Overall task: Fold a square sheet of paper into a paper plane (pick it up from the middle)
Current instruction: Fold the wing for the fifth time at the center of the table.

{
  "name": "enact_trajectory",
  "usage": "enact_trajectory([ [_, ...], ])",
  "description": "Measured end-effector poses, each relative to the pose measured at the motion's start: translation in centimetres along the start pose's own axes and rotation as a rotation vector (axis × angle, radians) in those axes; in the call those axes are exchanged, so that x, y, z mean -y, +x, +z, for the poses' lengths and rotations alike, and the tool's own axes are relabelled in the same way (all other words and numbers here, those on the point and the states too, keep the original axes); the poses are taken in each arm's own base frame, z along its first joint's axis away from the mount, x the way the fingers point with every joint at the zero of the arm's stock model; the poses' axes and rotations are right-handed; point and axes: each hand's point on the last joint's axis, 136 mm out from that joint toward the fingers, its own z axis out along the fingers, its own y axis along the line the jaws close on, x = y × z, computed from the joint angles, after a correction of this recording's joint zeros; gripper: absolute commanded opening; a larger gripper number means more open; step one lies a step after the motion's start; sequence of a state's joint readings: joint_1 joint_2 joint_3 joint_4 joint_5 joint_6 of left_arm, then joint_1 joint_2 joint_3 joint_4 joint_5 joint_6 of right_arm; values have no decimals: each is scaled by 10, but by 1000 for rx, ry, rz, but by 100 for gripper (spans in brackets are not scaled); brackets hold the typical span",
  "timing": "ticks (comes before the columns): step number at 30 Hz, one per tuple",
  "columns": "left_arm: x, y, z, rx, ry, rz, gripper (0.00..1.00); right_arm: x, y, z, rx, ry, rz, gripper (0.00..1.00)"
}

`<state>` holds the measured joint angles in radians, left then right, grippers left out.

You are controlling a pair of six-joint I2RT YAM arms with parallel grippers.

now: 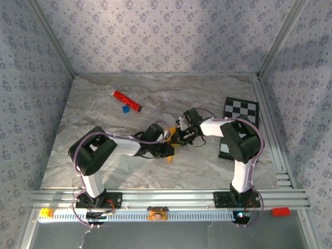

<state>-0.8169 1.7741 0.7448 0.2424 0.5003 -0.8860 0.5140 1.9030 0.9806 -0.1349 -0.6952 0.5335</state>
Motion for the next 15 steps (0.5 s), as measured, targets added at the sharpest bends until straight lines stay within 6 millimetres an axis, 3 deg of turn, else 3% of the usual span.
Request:
enact_trajectory([
  [15, -8, 23, -10, -21, -47, 40, 1, 0, 0, 0, 0, 0, 0, 10],
])
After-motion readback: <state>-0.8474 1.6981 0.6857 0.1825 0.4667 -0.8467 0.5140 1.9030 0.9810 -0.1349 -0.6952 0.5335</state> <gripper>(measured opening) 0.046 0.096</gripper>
